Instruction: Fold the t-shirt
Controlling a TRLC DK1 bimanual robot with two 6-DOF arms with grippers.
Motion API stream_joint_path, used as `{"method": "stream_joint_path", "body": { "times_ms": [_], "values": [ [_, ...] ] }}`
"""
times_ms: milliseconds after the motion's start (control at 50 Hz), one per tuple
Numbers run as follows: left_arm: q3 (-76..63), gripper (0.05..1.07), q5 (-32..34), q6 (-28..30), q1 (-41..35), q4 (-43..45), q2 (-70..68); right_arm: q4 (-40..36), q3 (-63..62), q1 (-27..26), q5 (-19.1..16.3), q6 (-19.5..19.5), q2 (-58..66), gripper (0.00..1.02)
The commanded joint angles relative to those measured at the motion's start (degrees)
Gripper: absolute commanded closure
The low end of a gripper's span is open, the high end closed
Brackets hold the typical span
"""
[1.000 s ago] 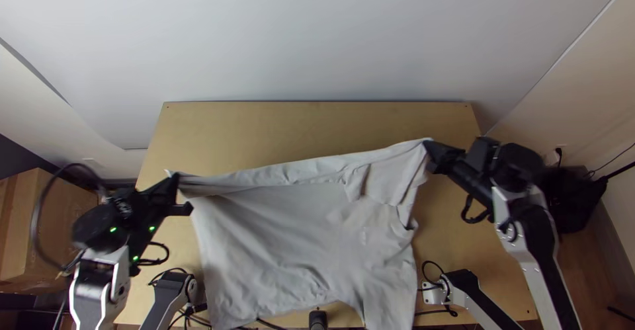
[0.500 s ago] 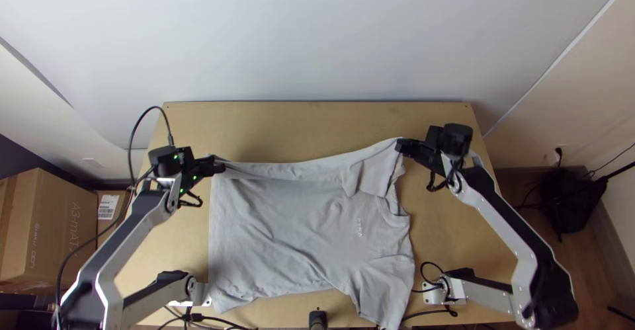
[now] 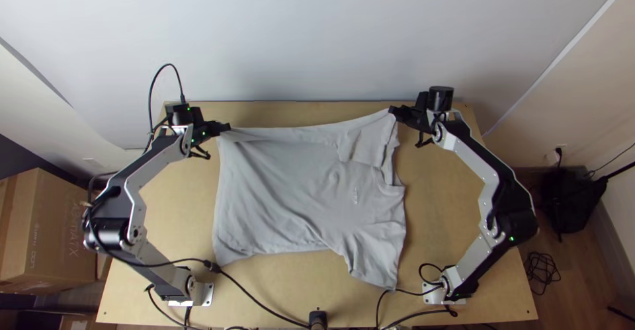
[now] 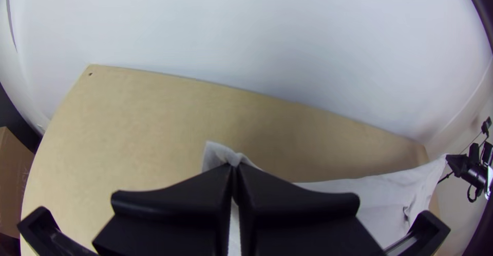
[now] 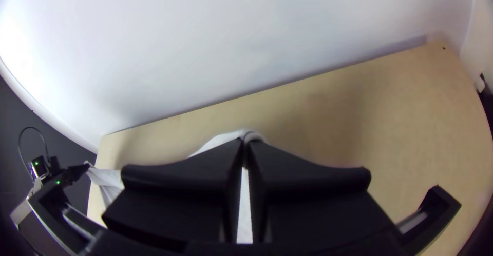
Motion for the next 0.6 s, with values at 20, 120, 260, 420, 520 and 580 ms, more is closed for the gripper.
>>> {"method": "stream_joint_path", "body": {
  "times_ms": [20,120,260,420,520,580],
  "values": [
    [8.76,1.05,0.4,-2.02,0.43,-1.77,7.21,-1.88,8.55,-1.05,1.6,0.69,7.5,1.0],
    [15.44,1.05,0.31,-2.73,-0.01,-4.5,12.49,-4.43,15.93,-1.05,3.1,0.78,13.21,1.0],
    [24.32,0.39,0.31,-2.64,-0.89,-10.03,17.76,-11.64,26.04,-1.05,5.65,1.04,18.83,0.26],
    [34.6,0.12,-0.57,-4.31,-1.33,-15.92,19.34,-18.93,32.19,-1.22,8.46,1.04,18.48,0.03],
    [36.36,0.12,-0.57,-6.59,-0.72,-17.33,18.11,-18.93,30.87,-2.01,9.07,1.57,14.61,0.03],
    [36.45,0.12,-0.48,-7.21,-0.45,-19.09,16.53,-19.46,29.55,-2.28,8.99,1.83,11.63,0.03]
  ]
}}
